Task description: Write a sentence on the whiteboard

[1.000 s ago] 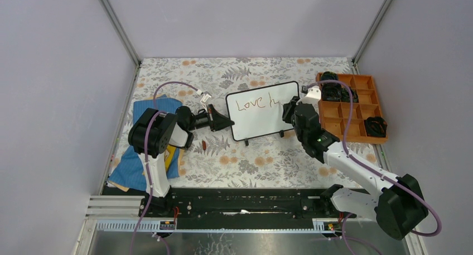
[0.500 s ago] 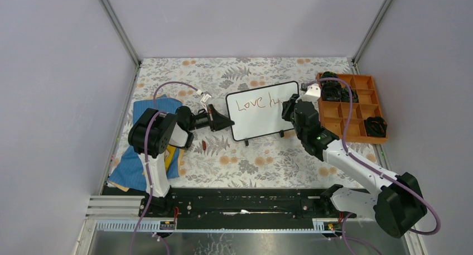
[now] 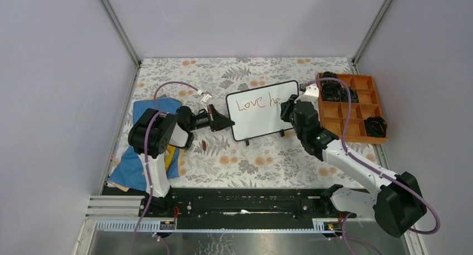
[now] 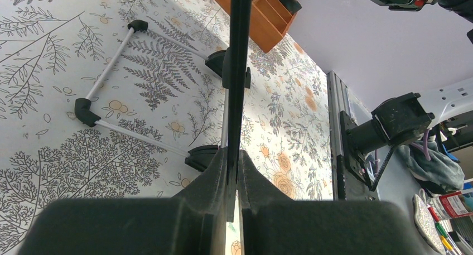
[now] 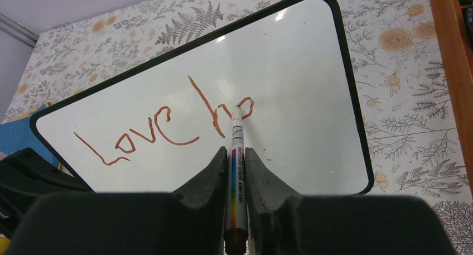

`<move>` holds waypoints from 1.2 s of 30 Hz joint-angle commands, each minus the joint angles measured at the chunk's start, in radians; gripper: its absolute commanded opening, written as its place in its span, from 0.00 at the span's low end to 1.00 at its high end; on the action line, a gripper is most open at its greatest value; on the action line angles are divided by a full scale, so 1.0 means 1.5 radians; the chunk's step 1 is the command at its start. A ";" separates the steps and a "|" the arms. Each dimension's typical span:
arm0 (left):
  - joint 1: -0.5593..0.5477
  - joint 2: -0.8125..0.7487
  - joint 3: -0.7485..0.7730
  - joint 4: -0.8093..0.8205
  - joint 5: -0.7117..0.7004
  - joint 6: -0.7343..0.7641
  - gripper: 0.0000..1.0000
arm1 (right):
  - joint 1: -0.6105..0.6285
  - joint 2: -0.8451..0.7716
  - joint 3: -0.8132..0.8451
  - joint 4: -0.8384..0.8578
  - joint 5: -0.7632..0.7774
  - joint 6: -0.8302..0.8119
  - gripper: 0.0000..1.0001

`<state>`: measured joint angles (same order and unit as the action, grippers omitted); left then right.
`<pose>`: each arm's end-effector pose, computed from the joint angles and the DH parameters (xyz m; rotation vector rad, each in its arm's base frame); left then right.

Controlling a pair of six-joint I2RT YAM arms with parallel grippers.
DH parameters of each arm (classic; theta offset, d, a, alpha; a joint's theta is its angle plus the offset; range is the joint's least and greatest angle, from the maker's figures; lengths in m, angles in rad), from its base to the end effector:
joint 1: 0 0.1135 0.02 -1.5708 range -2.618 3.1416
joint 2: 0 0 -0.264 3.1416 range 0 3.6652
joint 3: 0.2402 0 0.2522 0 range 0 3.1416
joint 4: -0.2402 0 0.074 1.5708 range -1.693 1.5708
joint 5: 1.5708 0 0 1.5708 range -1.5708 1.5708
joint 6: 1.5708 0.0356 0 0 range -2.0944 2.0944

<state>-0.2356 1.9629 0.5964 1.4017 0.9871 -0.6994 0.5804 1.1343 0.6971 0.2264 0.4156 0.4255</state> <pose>0.3070 -0.1043 0.1331 0.4797 1.6905 -1.4537 0.2252 0.1305 0.2811 0.1623 1.7699 0.3593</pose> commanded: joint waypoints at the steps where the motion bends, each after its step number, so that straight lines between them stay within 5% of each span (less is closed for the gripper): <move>1: -0.005 -0.003 0.001 -0.036 0.002 0.014 0.00 | -0.004 -0.002 -0.004 -0.006 -0.003 0.007 0.00; 36: -0.008 -0.006 0.001 -0.046 0.002 0.021 0.00 | -0.004 -0.035 -0.003 -0.025 0.097 0.019 0.00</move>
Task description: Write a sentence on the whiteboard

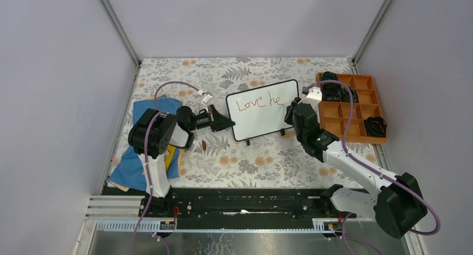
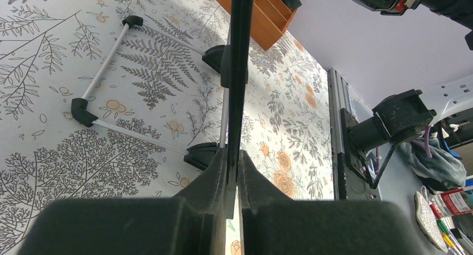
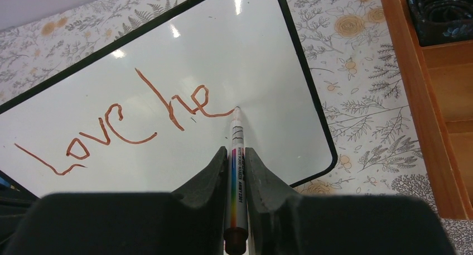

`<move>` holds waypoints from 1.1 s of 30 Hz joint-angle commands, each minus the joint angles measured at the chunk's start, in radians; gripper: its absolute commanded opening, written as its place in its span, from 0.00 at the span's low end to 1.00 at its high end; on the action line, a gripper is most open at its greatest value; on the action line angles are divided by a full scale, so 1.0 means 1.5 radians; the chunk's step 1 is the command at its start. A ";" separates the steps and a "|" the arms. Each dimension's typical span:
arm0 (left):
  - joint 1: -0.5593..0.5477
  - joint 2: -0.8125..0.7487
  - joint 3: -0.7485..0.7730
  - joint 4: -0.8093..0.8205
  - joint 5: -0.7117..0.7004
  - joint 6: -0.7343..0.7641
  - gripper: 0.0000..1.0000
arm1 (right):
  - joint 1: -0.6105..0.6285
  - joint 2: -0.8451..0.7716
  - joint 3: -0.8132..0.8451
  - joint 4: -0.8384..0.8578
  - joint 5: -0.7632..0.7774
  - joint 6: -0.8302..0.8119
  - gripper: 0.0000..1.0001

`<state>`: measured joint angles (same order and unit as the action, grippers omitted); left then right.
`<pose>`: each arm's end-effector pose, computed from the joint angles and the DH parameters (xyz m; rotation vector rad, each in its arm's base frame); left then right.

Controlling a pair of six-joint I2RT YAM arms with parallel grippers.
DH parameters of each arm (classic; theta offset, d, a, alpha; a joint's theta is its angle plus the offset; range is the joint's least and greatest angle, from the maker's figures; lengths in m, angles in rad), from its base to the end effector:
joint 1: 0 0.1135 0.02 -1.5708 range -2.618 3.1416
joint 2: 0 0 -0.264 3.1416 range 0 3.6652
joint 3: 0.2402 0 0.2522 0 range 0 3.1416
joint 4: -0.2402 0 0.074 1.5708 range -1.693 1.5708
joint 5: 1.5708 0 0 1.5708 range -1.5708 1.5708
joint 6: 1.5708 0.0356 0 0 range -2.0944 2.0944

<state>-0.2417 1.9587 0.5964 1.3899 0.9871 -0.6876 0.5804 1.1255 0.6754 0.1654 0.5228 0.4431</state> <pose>0.3063 -0.1061 0.1332 0.4906 1.6921 -1.4517 0.2218 0.1242 0.2698 0.2349 1.8079 0.2390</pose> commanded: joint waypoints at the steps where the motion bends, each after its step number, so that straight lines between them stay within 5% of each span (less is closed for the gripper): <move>1: -0.004 -0.003 0.001 -0.039 0.002 0.013 0.00 | -0.004 -0.038 0.005 0.021 0.027 0.005 0.00; 33: -0.007 -0.003 0.003 -0.048 0.002 0.019 0.00 | -0.024 -0.007 0.037 0.078 0.020 0.030 0.00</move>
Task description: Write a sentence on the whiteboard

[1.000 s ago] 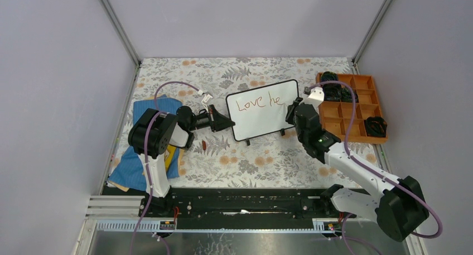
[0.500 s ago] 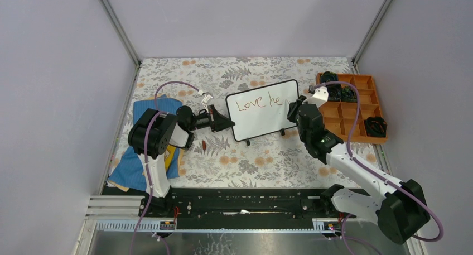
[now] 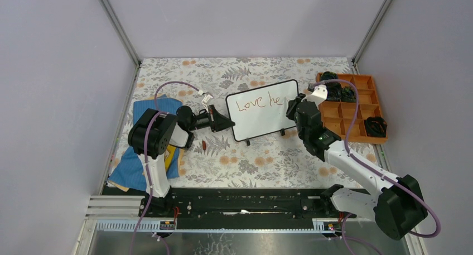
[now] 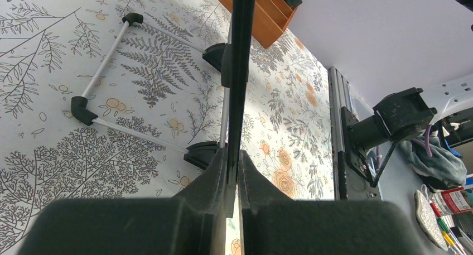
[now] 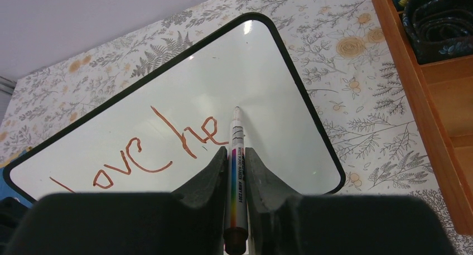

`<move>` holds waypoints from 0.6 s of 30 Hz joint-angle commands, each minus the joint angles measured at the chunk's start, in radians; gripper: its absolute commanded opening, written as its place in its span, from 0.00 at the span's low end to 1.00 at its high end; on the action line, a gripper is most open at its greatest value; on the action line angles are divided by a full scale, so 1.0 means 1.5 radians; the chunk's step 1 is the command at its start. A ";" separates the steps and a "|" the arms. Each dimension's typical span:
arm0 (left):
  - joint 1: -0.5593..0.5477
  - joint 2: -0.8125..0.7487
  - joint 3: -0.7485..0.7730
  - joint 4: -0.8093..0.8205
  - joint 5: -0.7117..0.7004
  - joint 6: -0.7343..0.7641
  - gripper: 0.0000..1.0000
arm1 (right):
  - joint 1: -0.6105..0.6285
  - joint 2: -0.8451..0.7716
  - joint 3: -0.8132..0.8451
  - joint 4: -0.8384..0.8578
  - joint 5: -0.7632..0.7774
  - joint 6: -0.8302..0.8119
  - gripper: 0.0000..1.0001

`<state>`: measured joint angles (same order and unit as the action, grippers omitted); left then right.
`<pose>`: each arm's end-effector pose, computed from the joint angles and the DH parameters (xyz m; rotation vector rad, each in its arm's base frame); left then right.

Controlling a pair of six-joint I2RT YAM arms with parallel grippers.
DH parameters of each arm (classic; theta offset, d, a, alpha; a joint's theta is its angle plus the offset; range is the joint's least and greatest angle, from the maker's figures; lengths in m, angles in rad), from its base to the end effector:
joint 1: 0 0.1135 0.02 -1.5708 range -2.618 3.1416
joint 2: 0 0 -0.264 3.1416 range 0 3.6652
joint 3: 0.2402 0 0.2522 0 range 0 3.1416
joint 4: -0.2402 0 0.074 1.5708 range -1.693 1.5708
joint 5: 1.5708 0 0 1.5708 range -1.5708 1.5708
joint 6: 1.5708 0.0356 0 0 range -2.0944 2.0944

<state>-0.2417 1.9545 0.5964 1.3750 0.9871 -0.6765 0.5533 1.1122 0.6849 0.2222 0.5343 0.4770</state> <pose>0.3063 -0.1061 0.1331 0.4940 1.6971 -1.4467 0.2251 0.1177 0.2820 0.3158 1.7265 0.2785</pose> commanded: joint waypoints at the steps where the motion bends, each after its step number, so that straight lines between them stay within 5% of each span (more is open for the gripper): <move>1: -0.007 0.000 0.003 -0.038 0.001 0.012 0.00 | -0.005 0.003 0.031 0.041 0.012 0.006 0.00; 18: -0.007 0.000 0.004 -0.039 0.002 0.012 0.00 | -0.006 0.036 0.049 0.040 -0.027 -0.006 0.00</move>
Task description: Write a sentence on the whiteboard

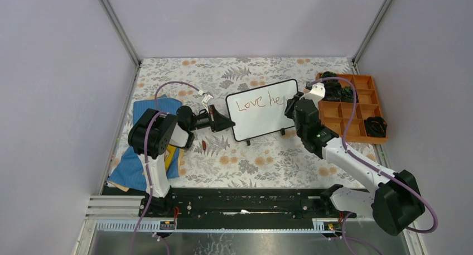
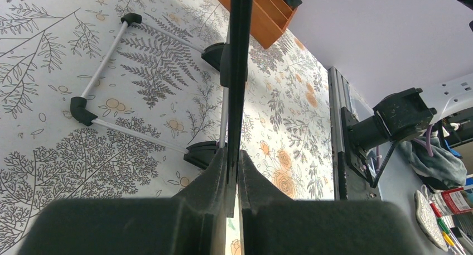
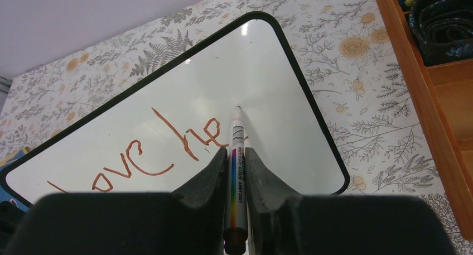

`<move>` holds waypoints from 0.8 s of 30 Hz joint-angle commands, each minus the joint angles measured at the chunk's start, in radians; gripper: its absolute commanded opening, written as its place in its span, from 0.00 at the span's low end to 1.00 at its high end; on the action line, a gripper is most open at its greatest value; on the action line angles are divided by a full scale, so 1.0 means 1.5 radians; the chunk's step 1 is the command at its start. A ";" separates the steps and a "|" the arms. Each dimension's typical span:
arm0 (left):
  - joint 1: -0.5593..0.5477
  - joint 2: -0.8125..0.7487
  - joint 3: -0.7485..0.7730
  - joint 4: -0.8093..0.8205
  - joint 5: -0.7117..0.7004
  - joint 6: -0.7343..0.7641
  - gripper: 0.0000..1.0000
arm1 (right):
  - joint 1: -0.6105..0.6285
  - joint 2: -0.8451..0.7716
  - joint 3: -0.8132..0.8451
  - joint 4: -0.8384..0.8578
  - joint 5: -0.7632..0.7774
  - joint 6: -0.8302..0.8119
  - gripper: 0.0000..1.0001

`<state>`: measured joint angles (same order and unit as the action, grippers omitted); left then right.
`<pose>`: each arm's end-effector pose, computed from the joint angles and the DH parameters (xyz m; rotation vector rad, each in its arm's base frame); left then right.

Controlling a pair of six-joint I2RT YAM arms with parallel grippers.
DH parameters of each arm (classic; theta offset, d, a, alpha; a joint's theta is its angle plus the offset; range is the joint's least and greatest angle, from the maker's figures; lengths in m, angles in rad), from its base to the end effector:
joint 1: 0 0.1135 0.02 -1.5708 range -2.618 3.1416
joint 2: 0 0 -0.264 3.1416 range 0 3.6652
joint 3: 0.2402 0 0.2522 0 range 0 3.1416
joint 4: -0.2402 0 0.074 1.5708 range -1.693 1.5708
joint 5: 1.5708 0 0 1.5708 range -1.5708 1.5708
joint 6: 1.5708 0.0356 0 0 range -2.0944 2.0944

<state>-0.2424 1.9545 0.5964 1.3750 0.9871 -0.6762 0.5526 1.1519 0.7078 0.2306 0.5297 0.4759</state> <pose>0.3062 -0.1063 0.1331 0.4948 1.6969 -1.4469 0.2324 0.1222 0.2814 0.3104 1.7353 0.2764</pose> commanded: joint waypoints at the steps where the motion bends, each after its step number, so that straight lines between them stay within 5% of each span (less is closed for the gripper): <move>1: -0.006 0.000 0.004 -0.039 0.002 0.012 0.00 | -0.005 0.010 0.034 0.034 -0.028 -0.006 0.00; 24: -0.006 0.000 0.004 -0.045 -0.001 0.015 0.00 | -0.005 -0.013 -0.004 -0.024 -0.031 -0.005 0.00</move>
<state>-0.2474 1.9545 0.5964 1.3739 0.9867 -0.6758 0.5503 1.1561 0.7071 0.2169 0.4614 0.4690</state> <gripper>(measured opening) 0.127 0.193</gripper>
